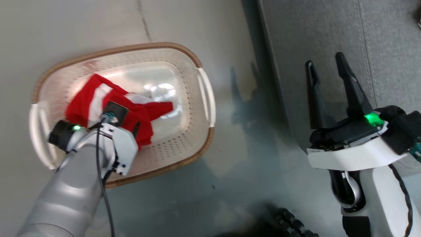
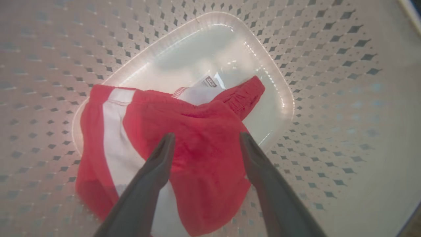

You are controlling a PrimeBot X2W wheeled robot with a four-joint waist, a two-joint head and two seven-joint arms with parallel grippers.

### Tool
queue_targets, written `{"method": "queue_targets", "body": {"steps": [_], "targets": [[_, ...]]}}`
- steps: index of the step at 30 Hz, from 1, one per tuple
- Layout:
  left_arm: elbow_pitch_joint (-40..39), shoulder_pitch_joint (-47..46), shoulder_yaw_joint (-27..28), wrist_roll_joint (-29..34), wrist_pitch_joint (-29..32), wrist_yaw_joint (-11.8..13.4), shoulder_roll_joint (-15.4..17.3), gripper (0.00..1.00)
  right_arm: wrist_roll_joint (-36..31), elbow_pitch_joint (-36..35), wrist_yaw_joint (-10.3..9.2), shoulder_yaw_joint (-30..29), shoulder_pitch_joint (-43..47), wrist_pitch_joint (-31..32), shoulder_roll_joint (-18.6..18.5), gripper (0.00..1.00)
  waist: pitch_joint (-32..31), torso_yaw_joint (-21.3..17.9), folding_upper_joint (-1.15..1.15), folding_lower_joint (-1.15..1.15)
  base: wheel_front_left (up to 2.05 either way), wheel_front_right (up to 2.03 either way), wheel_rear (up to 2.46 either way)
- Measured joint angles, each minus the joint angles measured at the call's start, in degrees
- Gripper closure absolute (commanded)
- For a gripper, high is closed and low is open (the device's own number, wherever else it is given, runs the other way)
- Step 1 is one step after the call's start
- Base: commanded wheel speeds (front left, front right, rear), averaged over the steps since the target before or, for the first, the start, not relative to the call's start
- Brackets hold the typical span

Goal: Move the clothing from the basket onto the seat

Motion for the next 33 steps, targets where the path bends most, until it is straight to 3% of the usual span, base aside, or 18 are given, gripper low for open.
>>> {"method": "queue_targets", "body": {"steps": [9, 13, 14, 15, 16, 22, 33], "targets": [[5.3, -3.1, -0.1, 0.4, 5.0, 2.3, 6.2, 0.0, 5.1, 1.6, 0.01, 4.2, -2.1, -1.2, 0.0, 0.0, 6.8, -7.5, 0.0, 0.0, 0.0, 0.0, 0.0], [5.7, -3.8, 0.0, -0.1, 7.1, 3.0, 7.1, 0.0, 6.1, 0.9, 0.0, 4.1, -2.2, -1.3, 0.0, 0.0, 9.0, -9.4, 0.0, 0.0, 0.0, 0.0, 0.0], [5.7, -3.8, 0.0, -0.1, 7.1, 3.0, 7.1, 0.12, 6.1, 0.9, 0.0, 4.1, -2.2, -1.3, 0.0, 0.0, 9.0, -9.4, 0.0, 0.0, 0.0, 0.0, 0.0], [5.7, -3.9, 0.1, -0.1, 7.0, 3.4, 7.4, 0.64, 6.2, 0.8, 0.0, 4.1, -2.2, -1.3, 0.0, 0.0, 9.3, -9.7, 0.0, 0.0, 0.0, 0.0, 0.0], [5.7, -3.9, 0.0, -0.1, 6.7, 3.4, 7.6, 1.0, 6.4, 0.7, 0.01, 4.0, -2.2, -1.3, 0.0, 0.0, 9.5, -9.8, 0.01, 0.0, 0.0, 0.0, 0.0], [5.9, -5.0, -0.3, -0.1, 4.0, 4.0, 8.5, 1.0, 6.7, 0.5, 0.01, 3.8, -2.9, -1.4, 0.1, 0.0, 9.5, -9.8, 0.0, 0.0, 0.0, 0.0, 0.0], [3.2, -3.4, -0.8, -2.1, -7.7, 1.9, 2.7, 1.0, 2.5, 2.1, 0.01, 1.1, -1.7, -1.4, 0.1, 0.0, 2.7, -5.4, 0.0, 0.0, 0.0, 0.0, 0.0]]}}
